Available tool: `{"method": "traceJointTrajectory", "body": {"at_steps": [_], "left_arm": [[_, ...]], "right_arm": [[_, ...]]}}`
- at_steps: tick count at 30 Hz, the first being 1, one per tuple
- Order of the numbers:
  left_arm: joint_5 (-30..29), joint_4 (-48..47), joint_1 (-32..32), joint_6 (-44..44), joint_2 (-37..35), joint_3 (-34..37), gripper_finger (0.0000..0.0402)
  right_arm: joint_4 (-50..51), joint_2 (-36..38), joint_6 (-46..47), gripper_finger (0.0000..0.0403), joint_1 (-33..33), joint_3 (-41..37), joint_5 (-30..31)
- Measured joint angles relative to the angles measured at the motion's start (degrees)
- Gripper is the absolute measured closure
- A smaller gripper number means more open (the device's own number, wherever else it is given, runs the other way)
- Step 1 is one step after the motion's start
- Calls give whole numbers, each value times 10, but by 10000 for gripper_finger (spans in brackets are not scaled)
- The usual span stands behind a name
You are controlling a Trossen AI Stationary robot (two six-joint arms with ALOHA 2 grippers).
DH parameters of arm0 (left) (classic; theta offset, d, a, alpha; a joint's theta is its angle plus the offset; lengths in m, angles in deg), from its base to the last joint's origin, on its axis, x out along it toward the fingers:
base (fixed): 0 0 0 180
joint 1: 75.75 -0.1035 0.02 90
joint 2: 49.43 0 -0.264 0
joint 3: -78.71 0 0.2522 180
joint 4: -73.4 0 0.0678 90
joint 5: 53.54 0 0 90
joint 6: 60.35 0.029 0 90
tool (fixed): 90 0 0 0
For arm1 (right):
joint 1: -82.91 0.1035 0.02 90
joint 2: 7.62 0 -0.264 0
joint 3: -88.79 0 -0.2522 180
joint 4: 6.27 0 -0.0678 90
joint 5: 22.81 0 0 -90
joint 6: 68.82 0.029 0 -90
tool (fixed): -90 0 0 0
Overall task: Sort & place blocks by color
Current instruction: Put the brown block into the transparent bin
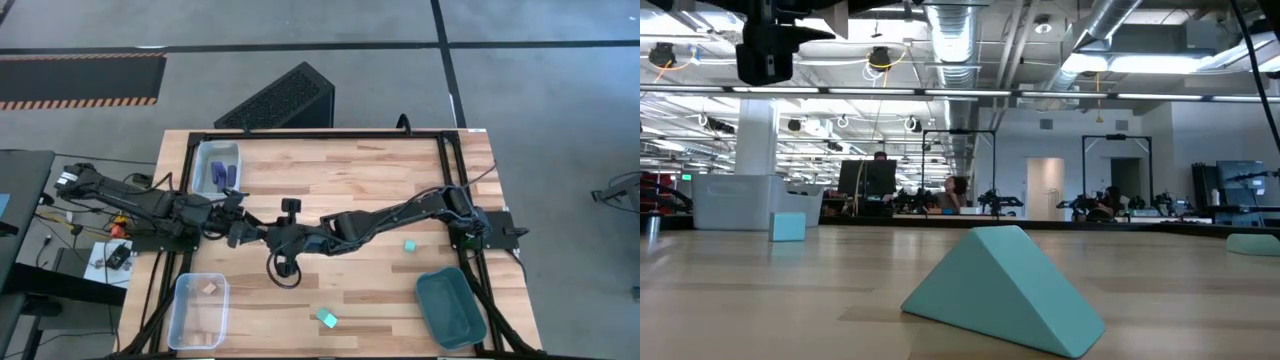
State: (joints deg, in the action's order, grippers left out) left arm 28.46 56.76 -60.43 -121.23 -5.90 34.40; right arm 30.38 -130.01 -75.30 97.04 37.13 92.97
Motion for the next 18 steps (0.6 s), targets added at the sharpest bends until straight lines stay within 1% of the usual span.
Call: {"method": "traceJointTrajectory", "body": {"at_steps": [3, 9, 12, 13, 15, 18], "left_arm": [[18, 17, -6, 24, 10, 0, 226], [29, 13, -8, 49, 15, 0, 337], [29, 0, -8, 58, 10, 0, 368], [29, -4, -8, 60, 7, 0, 373], [27, -11, -8, 72, 2, 0, 379], [6, -19, -8, 89, -10, 0, 379]], "right_arm": [[0, 0, 0, 270, 0, 0, 0], [7, 0, -9, 266, 1, 0, 7], [10, 0, -15, 257, -1, -1, 8], [9, 0, -15, 252, -2, -1, 7], [8, 0, -12, 239, -5, -1, 2], [-15, 0, -5, 216, -13, -1, -7]]}}
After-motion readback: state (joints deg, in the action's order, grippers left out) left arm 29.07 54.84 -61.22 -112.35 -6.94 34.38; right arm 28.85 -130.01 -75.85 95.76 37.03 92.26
